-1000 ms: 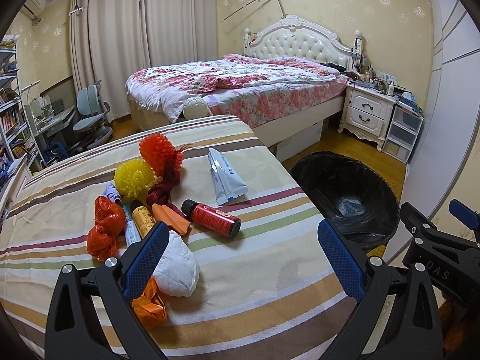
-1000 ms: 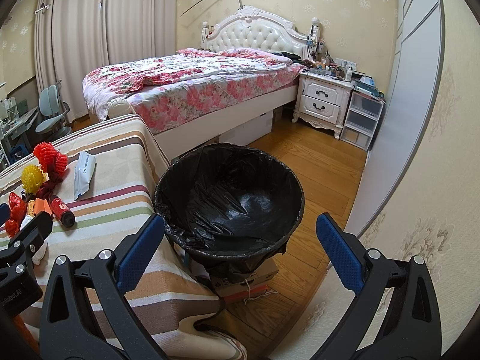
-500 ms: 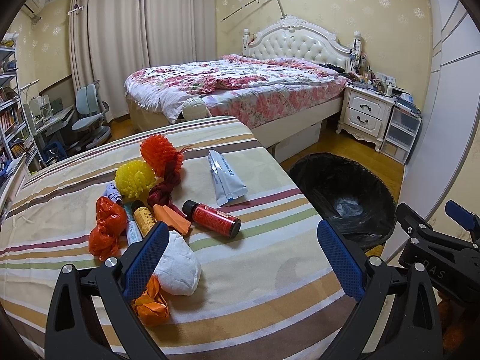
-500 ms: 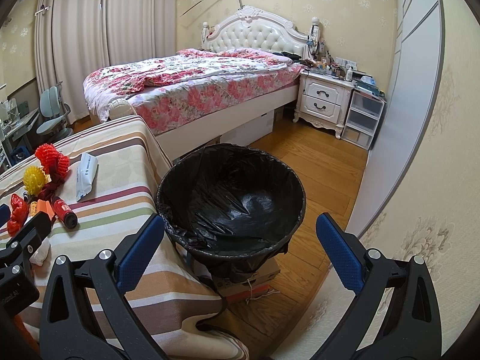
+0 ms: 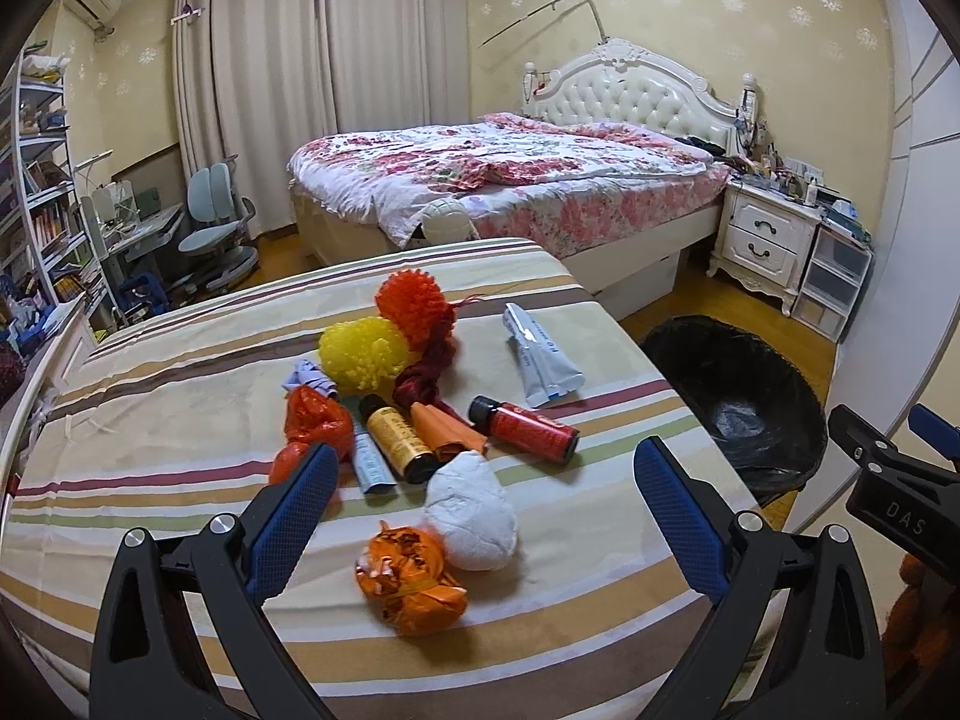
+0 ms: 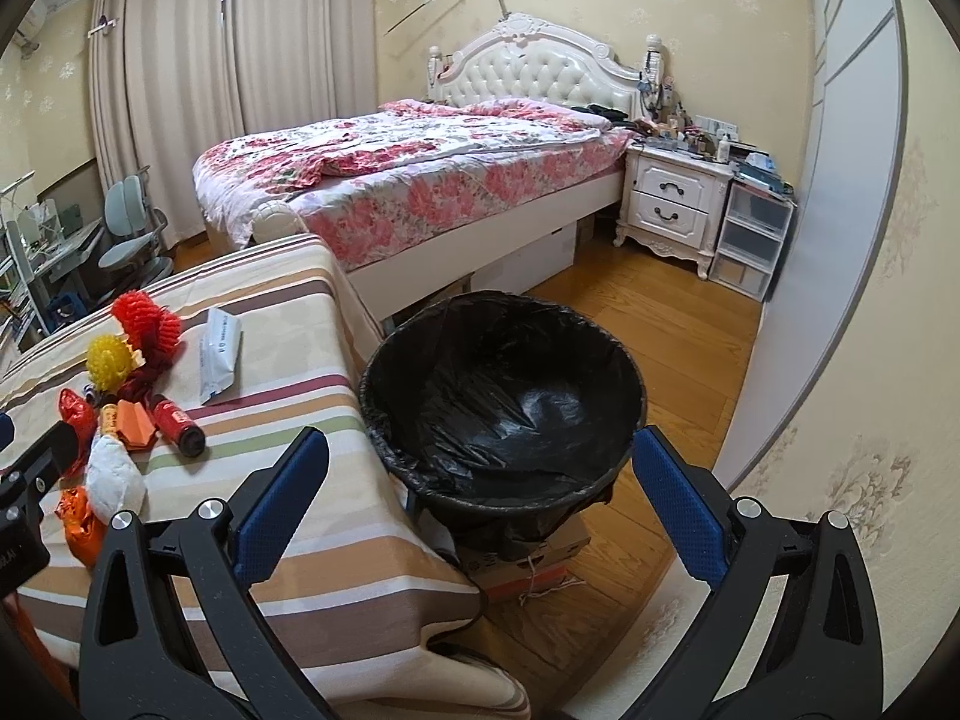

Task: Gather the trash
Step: 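Grasp the orange plastic bag with the left tool while the right tool reaches toward the white tissue ball, then grasp the white tissue ball with the right tool while the left tool holds the orange bag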

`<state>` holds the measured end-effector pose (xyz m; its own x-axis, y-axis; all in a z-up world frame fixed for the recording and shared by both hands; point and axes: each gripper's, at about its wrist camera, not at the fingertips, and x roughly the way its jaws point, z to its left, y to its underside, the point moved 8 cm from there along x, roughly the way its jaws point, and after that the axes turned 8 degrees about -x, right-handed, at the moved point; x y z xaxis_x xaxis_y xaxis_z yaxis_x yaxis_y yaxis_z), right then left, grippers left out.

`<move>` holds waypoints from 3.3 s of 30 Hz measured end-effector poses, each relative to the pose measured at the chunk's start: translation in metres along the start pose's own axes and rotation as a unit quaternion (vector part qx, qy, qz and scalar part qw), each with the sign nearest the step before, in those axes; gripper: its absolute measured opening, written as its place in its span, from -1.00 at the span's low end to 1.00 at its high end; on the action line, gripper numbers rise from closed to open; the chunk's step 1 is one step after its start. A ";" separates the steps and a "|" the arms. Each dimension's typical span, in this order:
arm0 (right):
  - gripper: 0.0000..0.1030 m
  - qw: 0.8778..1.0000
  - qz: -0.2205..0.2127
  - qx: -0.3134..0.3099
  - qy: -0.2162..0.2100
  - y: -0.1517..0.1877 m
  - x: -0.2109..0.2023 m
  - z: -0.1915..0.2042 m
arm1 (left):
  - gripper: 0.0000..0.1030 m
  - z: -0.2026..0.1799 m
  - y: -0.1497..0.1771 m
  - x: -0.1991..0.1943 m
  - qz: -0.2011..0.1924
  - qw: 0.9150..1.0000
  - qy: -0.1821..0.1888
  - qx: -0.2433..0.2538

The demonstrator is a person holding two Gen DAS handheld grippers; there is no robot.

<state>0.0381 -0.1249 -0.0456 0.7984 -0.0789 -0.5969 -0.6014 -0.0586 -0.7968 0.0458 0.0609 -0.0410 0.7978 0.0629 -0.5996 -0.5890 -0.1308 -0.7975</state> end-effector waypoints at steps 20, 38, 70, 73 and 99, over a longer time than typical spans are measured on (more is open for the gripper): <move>0.92 0.997 0.011 -0.046 -0.060 0.009 -0.005 0.065 | 0.87 0.066 0.030 0.002 0.031 0.998 -0.047 -0.013; 0.89 0.996 0.025 -0.062 -0.067 0.015 0.006 0.082 | 0.87 0.067 0.054 0.014 0.071 0.997 -0.032 -0.016; 0.89 0.992 0.027 -0.087 -0.084 0.020 0.001 0.110 | 0.24 0.111 0.061 0.022 0.074 0.995 -0.037 -0.051; 0.89 0.992 0.028 -0.090 -0.087 0.020 0.002 0.115 | 0.11 0.113 0.067 0.027 0.091 0.994 -0.025 -0.057; 0.49 0.965 0.027 -0.179 -0.191 0.014 -0.009 0.227 | 0.10 0.169 0.046 0.009 0.047 0.992 -0.073 -0.086</move>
<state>0.0292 0.1004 -0.0731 0.6767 0.2771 -0.6821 -0.5592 -0.4092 -0.7210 0.0039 0.2230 -0.0943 0.7060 0.1845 -0.6837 -0.6187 -0.3089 -0.7223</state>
